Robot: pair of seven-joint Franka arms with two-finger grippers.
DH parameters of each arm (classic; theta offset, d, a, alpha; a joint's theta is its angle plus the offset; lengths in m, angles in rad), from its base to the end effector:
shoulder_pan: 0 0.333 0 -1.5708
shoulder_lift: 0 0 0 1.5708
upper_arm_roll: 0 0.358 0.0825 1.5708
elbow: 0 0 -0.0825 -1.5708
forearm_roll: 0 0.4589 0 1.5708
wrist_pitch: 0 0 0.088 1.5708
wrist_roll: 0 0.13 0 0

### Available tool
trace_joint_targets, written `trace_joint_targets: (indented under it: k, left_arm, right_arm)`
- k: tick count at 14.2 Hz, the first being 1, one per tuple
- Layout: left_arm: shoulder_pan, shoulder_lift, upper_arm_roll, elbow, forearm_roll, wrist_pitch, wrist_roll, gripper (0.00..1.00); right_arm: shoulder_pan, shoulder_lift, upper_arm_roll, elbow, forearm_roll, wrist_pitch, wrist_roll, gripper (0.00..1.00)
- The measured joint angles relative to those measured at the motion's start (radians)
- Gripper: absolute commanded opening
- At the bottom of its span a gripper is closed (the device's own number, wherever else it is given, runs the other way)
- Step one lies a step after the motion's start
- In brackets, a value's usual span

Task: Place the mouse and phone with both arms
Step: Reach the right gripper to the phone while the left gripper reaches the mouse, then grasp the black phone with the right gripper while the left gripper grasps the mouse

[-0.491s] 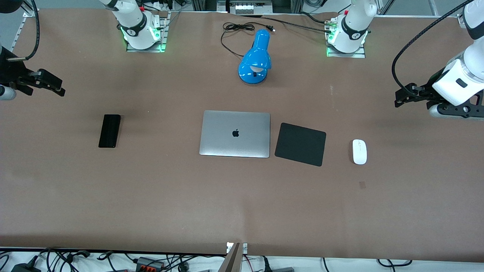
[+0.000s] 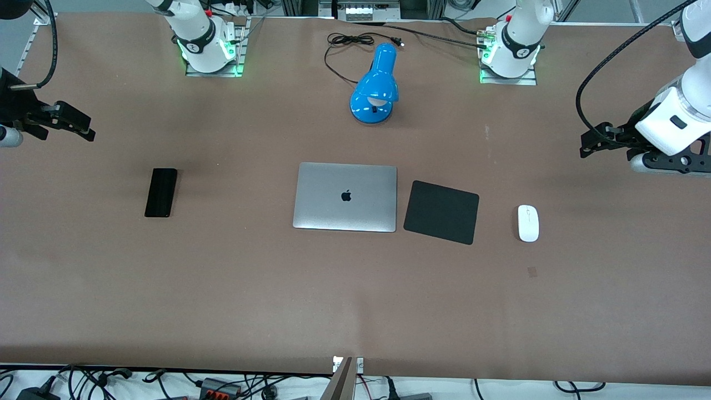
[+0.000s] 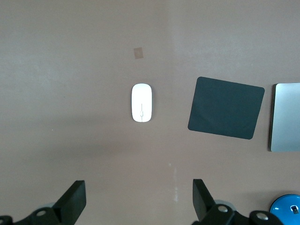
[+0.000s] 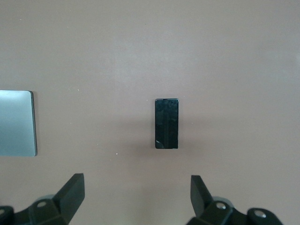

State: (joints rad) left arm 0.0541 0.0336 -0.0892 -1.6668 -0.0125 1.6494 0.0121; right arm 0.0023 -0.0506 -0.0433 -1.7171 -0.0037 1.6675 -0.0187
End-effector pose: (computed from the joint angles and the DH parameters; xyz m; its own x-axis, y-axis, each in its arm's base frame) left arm 0.6410 -0.0233 0.5763 0.9976 -0.0463 -0.0507 -0.0455 -0.9988 0.0160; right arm 0.6166 -0.0263 0.6030 0.9998 -0.0219 0.0009 -0.0219 -0.9998 0.0015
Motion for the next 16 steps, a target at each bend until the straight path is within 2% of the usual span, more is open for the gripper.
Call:
trace_joint_targets:
  k: [4,6,8,11,16]
  left_arm:
    - [0.002,0.038,0.002,0.002,0.0,-0.009,0.0,1.0]
    - [0.019,0.094,0.003,0.009,0.0,-0.013,0.0,1.0]
    - [0.041,0.155,0.004,0.034,0.0,-0.012,0.006,1.0]
    - [0.041,0.253,0.002,0.066,0.0,-0.009,0.009,1.0]
    - [0.038,0.518,-0.002,0.08,0.023,0.229,0.011,1.0]
  right_arm:
    - [0.0,0.02,-0.001,-0.02,-0.001,0.0,0.0,1.0]
    - [-0.002,0.053,-0.003,-0.032,-0.011,0.006,0.0,1.0]
    - [-0.002,0.102,-0.005,-0.041,-0.056,0.024,0.0,1.0]
    - [-0.003,0.184,-0.008,-0.079,-0.074,0.107,0.011,1.0]
    - [-0.011,0.31,-0.01,-0.232,-0.075,0.361,0.059,1.0]
